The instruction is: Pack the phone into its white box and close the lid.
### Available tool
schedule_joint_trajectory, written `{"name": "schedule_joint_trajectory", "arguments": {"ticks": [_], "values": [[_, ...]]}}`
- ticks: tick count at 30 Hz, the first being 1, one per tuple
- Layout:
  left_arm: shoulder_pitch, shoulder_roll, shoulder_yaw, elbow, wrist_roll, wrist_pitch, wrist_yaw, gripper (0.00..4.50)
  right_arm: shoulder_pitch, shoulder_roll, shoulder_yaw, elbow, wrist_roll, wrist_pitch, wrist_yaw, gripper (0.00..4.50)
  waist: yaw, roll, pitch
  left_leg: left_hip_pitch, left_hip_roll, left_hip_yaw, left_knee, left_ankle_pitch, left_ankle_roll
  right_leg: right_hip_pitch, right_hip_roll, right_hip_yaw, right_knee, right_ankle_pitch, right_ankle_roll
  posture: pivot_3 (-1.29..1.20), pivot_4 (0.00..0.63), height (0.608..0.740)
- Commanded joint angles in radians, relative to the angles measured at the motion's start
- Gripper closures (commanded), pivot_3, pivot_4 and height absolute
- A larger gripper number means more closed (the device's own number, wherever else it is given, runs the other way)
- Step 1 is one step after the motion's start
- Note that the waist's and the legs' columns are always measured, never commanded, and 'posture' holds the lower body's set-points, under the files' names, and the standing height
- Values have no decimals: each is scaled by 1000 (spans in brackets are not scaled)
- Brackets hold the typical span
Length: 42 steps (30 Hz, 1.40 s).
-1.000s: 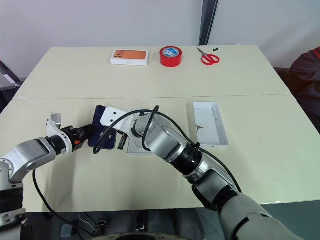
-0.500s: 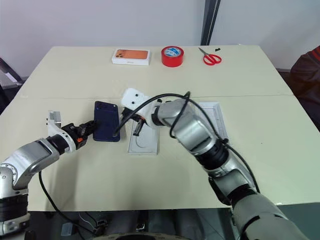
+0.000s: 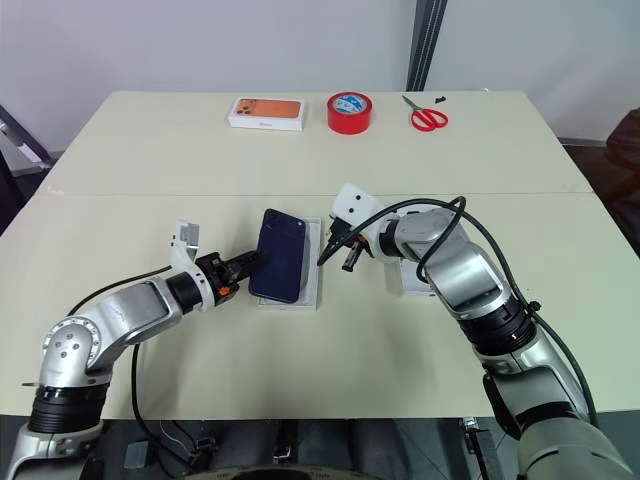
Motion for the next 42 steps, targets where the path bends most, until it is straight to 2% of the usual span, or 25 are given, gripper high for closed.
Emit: {"name": "schedule_joint_trajectory", "arguments": {"ticks": [1, 6, 8, 9, 15, 30, 33, 35, 38, 42], "values": [[-32, -15, -26, -2, 16, -11, 2, 4470, -2, 5, -18, -44, 14, -14, -16, 4500, 1, 0, 0, 0, 0, 0, 0, 0, 0, 0, 0, 0, 0, 0, 0, 0, 150, 725], [-49, -31, -45, 11, 32, -7, -11, 4470, -1, 8, -10, -53, 20, -13, -24, 4500, 1, 0, 0, 0, 0, 0, 0, 2, -4, 1, 0, 0, -2, 0, 0, 0, 150, 725], [-57, -40, -51, 15, 36, -5, -13, 3558, 0, 8, -6, -54, 23, -14, -27, 4500, 1, 0, 0, 0, 0, 0, 0, 2, -4, 1, 0, 0, -2, 0, 0, 0, 150, 725], [-60, -43, -55, 18, 40, -1, -15, 3284, 0, 9, -5, -54, 24, -14, -29, 4500, 1, 0, 0, 0, 0, 0, 0, 2, -3, 1, 0, 0, -2, 0, 0, 0, 150, 725], [-68, -19, -73, 9, 52, 27, -12, 307, -11, 14, -1, -55, 32, -10, -36, 4500, 1, 0, 0, 0, 0, 0, 1, 2, -4, 1, 0, 0, -2, 0, 0, 0, 150, 725], [-178, 254, -61, -58, 76, 157, -81, 307, -22, 13, -1, -48, 38, -11, -39, 4500, 0, 0, 0, 0, 0, 0, 1, 2, -4, 1, 1, 0, -1, 0, 0, 0, 150, 725], [-190, 304, -45, -59, 136, 169, -118, 307, -21, 9, 5, -50, 37, -8, -37, 4500, -2, 0, 0, 0, 0, 0, 0, 2, -4, 1, 1, 0, -1, 0, 0, 0, 150, 725], [-181, 356, -42, -64, 291, 162, -183, 307, -18, 5, 23, -49, 31, 7, -38, 4500, -3, 0, 0, 0, 0, 0, 0, 2, -4, 1, 1, 0, -1, 0, 0, 0, 150, 725], [-167, 410, -71, -77, 497, 148, -275, 1127, -17, 11, 44, -41, 26, 31, -46, 4500, -3, 0, 1, 0, 0, 0, 0, 3, -4, 1, 1, 0, -1, 0, 0, 0, 150, 725], [-158, 442, -186, -84, 779, 127, -425, 3234, -16, 28, 110, -10, -8, 44, -79, 4500, 0, 0, 1, 0, 0, 1, 0, 3, -4, 1, 1, 0, -1, 0, 0, 0, 150, 725]]}}
